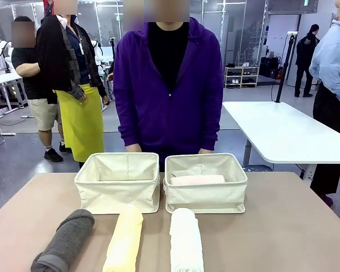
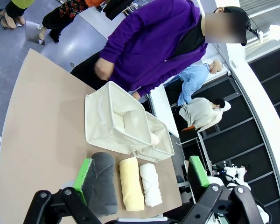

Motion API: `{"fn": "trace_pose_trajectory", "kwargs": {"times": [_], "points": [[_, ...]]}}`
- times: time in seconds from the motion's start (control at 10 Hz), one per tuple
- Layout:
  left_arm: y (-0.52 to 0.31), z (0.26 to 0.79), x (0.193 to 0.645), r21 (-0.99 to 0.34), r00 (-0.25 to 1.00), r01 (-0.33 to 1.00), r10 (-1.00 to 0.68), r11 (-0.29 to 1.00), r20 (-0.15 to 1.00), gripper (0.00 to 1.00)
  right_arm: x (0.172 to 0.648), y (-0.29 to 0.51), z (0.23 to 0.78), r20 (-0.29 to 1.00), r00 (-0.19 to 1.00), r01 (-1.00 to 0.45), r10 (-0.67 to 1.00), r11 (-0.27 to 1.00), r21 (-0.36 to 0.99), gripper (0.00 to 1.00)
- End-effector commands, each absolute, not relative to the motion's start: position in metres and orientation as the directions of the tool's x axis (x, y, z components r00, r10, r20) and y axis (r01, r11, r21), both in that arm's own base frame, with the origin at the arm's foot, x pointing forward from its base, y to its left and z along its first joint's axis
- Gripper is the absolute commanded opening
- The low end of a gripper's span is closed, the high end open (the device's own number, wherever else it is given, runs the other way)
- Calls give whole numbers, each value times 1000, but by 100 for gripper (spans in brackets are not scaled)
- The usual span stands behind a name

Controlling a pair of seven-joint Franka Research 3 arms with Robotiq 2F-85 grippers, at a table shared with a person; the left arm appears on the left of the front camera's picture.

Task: Divide the towels into two baskets.
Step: Pick up one hotel-folded towel from the bottom of the table and place it in the Fabric basket indicated by the person.

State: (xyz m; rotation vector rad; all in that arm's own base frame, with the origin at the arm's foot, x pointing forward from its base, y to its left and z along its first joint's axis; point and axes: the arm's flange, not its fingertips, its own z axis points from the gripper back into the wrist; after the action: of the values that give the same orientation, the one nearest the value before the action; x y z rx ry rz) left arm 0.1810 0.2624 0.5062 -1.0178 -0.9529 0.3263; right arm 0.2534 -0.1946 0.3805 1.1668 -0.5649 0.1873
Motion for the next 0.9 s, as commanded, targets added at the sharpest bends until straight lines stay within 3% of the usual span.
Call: {"fn": "trace_pose_trajectory", "kwargs": {"times": [0.0,0.8], "points": [[264,507,180,-830,569,196,629,522,530,100,249,-195,386,514,845,-427,-146,396,813,100],[264,507,180,-830,569,196,629,522,530,100,249,-195,386,514,845,-427,-146,396,813,100]]}}
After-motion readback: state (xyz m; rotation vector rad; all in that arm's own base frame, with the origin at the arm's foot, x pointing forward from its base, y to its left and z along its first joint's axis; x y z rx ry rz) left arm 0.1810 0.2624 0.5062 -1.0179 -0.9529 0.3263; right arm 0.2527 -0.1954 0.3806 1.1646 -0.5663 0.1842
